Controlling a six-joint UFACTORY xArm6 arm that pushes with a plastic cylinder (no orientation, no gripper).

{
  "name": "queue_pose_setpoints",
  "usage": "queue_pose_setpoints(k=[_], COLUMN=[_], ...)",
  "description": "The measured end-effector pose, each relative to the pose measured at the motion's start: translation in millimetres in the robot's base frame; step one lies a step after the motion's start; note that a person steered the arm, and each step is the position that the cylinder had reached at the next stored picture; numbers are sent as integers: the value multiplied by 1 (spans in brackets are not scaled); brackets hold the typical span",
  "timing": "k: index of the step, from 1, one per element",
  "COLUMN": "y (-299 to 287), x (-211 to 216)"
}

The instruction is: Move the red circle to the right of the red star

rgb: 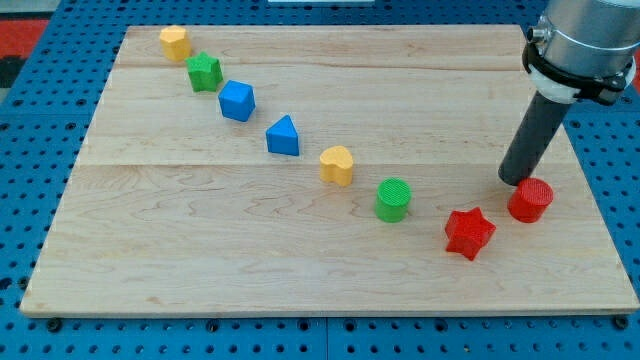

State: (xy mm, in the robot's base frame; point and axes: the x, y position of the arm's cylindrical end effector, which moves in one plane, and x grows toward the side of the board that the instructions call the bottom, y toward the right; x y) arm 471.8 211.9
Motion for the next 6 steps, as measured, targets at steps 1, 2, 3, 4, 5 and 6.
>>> queue_pose_setpoints(k=[1, 2, 3, 4, 5, 6], y=[0, 3, 6, 19, 28, 32], x=[20, 26, 23, 23, 29, 39])
